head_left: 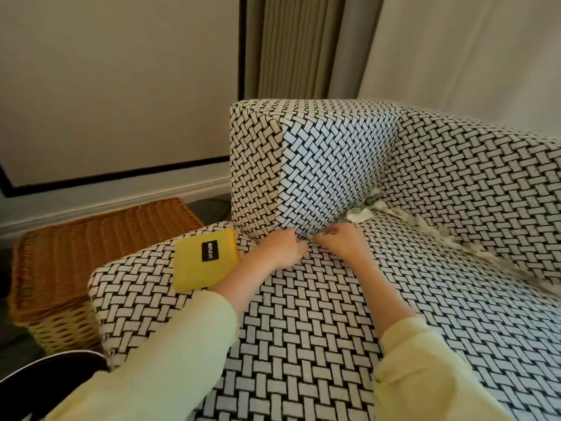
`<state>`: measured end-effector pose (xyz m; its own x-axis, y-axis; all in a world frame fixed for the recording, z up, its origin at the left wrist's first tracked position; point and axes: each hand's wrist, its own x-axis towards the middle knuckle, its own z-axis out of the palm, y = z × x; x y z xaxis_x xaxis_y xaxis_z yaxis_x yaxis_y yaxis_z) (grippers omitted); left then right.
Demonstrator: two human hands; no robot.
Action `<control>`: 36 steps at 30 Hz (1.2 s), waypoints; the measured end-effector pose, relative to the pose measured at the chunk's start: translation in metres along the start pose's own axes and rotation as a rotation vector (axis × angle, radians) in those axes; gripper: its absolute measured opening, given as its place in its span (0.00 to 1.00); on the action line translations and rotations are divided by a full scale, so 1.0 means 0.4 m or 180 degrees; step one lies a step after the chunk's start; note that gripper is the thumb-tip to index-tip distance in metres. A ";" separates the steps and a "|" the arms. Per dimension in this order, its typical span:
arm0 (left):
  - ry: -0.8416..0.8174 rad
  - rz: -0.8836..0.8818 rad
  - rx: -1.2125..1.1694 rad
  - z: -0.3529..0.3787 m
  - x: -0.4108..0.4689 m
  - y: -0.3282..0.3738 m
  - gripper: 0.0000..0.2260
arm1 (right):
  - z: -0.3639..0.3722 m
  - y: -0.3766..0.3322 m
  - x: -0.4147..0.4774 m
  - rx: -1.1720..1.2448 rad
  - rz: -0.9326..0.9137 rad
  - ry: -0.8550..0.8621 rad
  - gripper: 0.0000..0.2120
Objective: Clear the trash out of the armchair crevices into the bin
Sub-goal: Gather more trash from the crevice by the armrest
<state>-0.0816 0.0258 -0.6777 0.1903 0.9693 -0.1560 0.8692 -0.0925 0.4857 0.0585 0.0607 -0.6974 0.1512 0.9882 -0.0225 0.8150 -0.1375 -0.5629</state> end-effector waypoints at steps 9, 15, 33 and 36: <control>0.0231 0.0244 -0.0202 0.016 0.023 -0.011 0.07 | 0.061 -0.050 0.081 -0.0721 0.0038 0.0254 0.09; 0.0356 0.0258 -0.0703 0.041 0.035 0.012 0.10 | 0.012 -0.005 0.085 0.0089 -0.0275 0.0319 0.09; 0.0536 0.0094 -0.1170 0.129 0.188 0.153 0.24 | -0.075 0.118 0.211 -0.0073 0.0315 0.0563 0.43; 0.0416 0.0082 -0.1242 0.127 0.219 0.158 0.22 | -0.055 0.101 0.234 -0.0609 0.0253 0.0486 0.43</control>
<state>0.0133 0.0932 -0.7042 0.1283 0.9909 -0.0412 0.6217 -0.0480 0.7818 0.1180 0.1462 -0.7042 0.2900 0.9543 0.0729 0.8860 -0.2389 -0.3973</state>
